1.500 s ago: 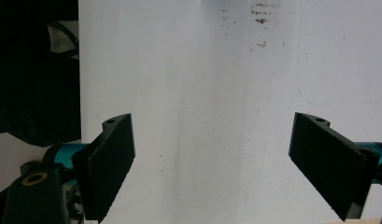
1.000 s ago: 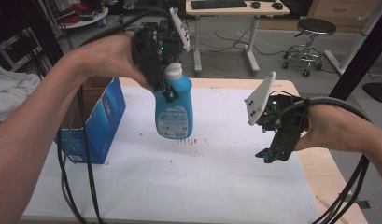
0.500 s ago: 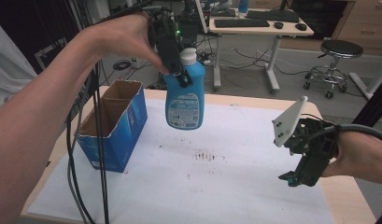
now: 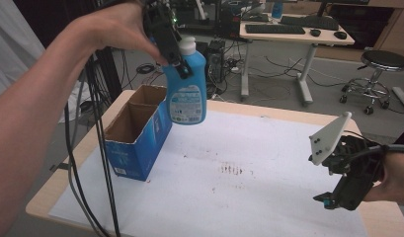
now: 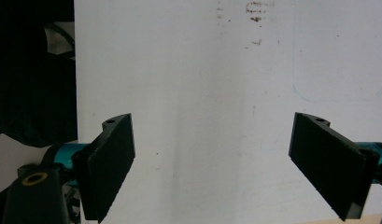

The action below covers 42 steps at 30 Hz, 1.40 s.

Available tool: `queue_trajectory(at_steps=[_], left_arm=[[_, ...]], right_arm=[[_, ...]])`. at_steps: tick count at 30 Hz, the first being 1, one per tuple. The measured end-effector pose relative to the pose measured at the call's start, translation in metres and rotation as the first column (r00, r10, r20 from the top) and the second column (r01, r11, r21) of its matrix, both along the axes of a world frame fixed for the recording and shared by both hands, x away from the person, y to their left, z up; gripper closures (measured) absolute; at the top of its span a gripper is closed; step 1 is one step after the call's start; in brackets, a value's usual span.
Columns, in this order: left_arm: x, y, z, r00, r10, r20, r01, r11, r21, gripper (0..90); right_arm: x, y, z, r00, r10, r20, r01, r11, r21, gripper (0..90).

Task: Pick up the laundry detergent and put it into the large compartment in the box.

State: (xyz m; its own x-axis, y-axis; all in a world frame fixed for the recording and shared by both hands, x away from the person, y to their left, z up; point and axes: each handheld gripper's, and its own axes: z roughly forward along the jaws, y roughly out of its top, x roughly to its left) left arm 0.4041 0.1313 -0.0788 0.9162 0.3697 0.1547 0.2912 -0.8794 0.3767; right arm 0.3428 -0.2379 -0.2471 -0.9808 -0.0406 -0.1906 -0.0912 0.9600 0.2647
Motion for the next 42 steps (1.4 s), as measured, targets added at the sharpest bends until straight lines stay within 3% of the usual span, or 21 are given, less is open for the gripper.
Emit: queue_trajectory(at_steps=[6, 10, 11, 13, 19, 24, 32, 34, 42], left_arm=[[-0.003, 0.041, 0.005, 0.9955, 0.094, 0.015, -0.094, 0.9956, 0.005, 37.2], [-0.005, 0.070, 0.005, 0.9855, 0.169, 0.021, -0.169, 0.9854, 0.020, 37.2], [-0.005, 0.070, 0.005, 0.9855, 0.169, 0.021, -0.169, 0.9854, 0.020, 37.2], [-0.006, 0.088, 0.002, 0.9780, 0.207, 0.022, -0.208, 0.9775, 0.037, 37.2], [-0.007, 0.111, -0.005, 0.9654, 0.260, 0.016, -0.261, 0.9645, 0.042, 37.2], [-0.006, 0.122, -0.012, 0.9598, 0.280, 0.014, -0.281, 0.9587, 0.046, 37.2], [-0.003, 0.125, -0.022, 0.9587, 0.284, 0.001, -0.284, 0.9579, 0.041, 37.2], [-0.002, 0.124, -0.030, 0.9595, 0.282, -0.005, -0.281, 0.9577, 0.063, 37.1], [0.001, 0.127, -0.056, 0.9556, 0.293, -0.026, -0.292, 0.9551, 0.052, 37.1]], right_arm=[[0.001, -0.001, -0.001, 1.0000, 0.001, 0.000, -0.001, 1.0000, -0.003, 13.7], [0.003, 0.001, -0.002, 1.0000, 0.003, -0.001, -0.003, 1.0000, -0.006, 13.6], [0.003, 0.001, -0.002, 1.0000, 0.003, -0.001, -0.003, 1.0000, -0.006, 13.6], [0.004, 0.003, -0.003, 1.0000, 0.005, -0.005, -0.005, 0.9999, -0.011, 13.7], [0.005, 0.007, -0.006, 1.0000, 0.007, -0.006, -0.007, 0.9998, -0.017, 13.6], [0.008, 0.008, -0.009, 0.9999, 0.005, -0.012, -0.005, 0.9998, -0.021, 13.6], [0.009, 0.007, -0.011, 0.9999, 0.001, -0.014, -0.001, 0.9998, -0.022, 13.7], [0.008, 0.007, -0.011, 0.9999, 0.000, -0.015, -0.001, 0.9998, -0.019, 13.6], [0.008, 0.006, -0.013, 0.9998, 0.004, -0.021, -0.005, 0.9998, -0.020, 13.6]])
